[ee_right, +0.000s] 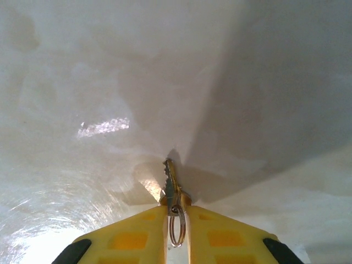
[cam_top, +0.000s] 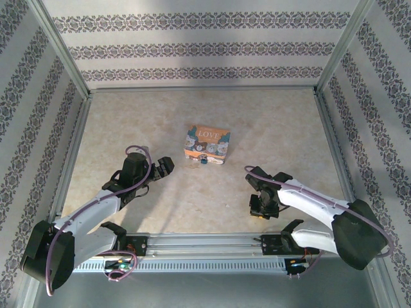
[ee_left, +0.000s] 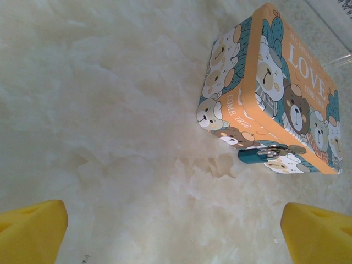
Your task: Unlock a padlock with a key
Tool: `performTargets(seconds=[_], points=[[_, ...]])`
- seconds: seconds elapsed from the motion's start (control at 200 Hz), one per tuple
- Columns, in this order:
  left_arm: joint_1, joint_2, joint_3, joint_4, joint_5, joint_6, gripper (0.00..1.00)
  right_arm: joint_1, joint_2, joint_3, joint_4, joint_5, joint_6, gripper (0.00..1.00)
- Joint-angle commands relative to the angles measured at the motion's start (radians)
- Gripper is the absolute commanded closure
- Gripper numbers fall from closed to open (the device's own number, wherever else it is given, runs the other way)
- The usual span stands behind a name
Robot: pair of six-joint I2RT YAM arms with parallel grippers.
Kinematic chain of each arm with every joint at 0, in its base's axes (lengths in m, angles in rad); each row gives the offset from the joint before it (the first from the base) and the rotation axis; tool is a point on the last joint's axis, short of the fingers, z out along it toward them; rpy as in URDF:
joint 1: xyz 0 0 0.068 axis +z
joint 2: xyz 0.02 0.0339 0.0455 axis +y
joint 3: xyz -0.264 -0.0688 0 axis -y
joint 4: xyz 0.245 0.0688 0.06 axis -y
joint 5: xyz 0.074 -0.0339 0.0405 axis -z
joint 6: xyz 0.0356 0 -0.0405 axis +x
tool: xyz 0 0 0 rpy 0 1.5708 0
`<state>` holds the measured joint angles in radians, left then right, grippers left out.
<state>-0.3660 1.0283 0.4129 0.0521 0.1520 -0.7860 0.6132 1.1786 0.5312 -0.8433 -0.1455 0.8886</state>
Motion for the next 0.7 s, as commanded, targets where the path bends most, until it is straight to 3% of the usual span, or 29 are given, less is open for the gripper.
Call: performTargets(seconds=[0.0,0.345,0.695], points=[[0.008,-0.018,0.03,0.002,-0.019,0.03,0.01,0.013,0.021,0.03,-0.031,0.021,0.008,0.84],[0.008,-0.04,0.036,-0.018,-0.028,0.042,0.01,0.014,0.052,0.05,-0.042,0.002,-0.032,1.0],[0.008,-0.082,0.075,-0.052,-0.004,0.026,0.01,0.018,-0.156,0.158,-0.046,0.078,-0.112,1.0]])
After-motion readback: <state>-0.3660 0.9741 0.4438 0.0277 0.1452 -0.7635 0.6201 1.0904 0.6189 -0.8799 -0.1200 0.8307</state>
